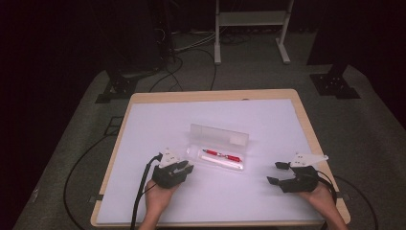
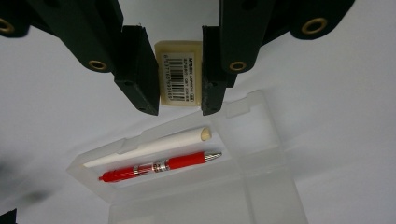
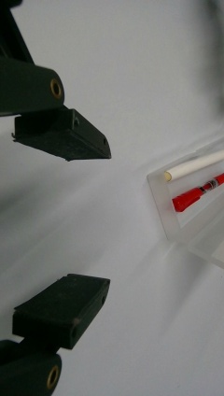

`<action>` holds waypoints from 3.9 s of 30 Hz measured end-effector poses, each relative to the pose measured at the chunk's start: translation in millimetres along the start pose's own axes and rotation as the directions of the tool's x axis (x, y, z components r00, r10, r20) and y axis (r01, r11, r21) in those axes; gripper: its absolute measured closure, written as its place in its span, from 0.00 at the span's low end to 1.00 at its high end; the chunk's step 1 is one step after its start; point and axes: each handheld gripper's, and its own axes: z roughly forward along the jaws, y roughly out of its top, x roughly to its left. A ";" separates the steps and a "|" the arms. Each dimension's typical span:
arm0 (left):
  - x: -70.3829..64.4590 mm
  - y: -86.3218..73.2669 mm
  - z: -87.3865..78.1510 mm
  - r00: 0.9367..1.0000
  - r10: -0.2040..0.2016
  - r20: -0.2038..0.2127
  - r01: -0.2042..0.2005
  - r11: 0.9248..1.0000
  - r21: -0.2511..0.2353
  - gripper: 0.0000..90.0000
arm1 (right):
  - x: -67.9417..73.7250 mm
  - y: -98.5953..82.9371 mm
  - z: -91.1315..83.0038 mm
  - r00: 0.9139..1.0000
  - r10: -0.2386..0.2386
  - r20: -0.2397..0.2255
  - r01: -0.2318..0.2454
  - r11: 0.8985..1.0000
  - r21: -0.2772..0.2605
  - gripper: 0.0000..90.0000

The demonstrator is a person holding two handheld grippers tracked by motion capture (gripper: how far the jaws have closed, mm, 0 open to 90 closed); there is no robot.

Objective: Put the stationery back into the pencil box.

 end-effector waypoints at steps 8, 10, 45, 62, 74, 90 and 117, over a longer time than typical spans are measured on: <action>-1.6 5.7 4.5 1.000 0.011 -0.002 -0.011 1.000 -0.003 0.76 | -0.6 0.3 1.2 1.000 -0.001 -0.003 0.001 1.000 -0.002 0.34; 0.1 7.5 3.9 1.000 0.014 -0.005 -0.014 1.000 -0.001 0.76 | -1.1 0.3 1.7 1.000 -0.003 -0.004 0.003 1.000 -0.002 0.34; 18.7 39.4 17.3 0.999 0.015 -0.044 -0.015 1.000 0.000 0.76 | 0.9 0.5 -0.6 1.000 -0.005 -0.009 0.004 1.000 -0.007 0.34; 27.6 44.3 30.3 0.999 -0.002 -0.055 0.002 1.000 0.002 0.76 | 0.4 0.3 -2.0 1.000 -0.002 -0.011 0.002 1.000 -0.008 0.34; 32.3 43.7 39.6 0.998 -0.021 -0.057 0.021 1.000 0.001 0.76 | -0.4 0.2 -3.0 1.000 -0.003 -0.006 0.003 1.000 -0.010 0.33; 36.7 41.3 48.3 0.997 -0.036 -0.063 0.036 0.999 0.007 0.76 | -0.1 0.2 -2.8 1.000 -0.005 -0.006 0.005 1.000 -0.009 0.33; 41.5 35.5 63.3 0.996 -0.057 -0.065 0.059 0.998 0.035 0.76 | -0.8 -0.4 -4.2 1.000 -0.010 -0.004 0.010 1.000 -0.012 0.33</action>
